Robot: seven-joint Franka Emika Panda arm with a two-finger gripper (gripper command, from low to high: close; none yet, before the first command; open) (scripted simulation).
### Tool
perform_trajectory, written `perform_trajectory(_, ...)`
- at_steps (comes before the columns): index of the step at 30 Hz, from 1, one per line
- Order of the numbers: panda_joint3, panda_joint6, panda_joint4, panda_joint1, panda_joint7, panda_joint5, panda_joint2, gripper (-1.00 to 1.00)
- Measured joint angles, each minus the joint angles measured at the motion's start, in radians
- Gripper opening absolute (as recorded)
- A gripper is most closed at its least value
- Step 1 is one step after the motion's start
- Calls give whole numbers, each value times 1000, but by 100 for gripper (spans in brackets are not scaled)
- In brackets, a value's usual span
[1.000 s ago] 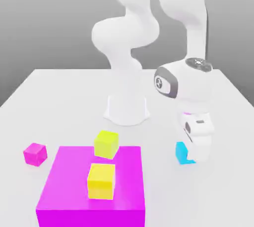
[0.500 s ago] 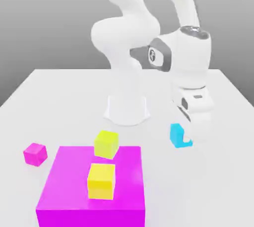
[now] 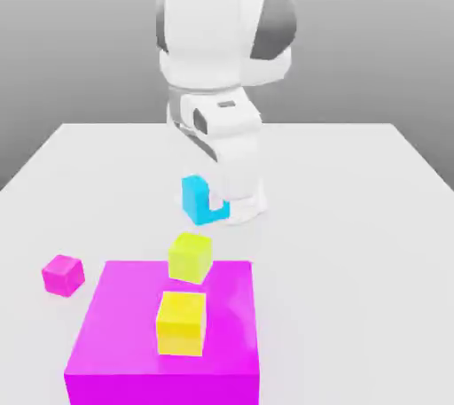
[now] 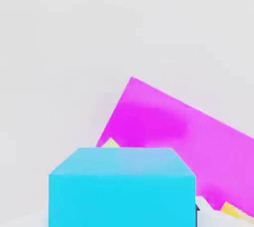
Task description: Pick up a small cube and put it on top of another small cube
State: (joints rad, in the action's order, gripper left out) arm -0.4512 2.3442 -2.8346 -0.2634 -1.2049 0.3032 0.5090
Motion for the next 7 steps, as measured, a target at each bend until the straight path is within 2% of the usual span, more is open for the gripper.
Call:
perform_trajectory(4, -45, 155, -38, -14, -18, 5, -117, -100)
perform_trajectory(5, -50, 177, -44, -15, -19, 6, -134, 100)
perform_trajectory(7, -50, 177, -44, -15, -19, 6, -134, 100)
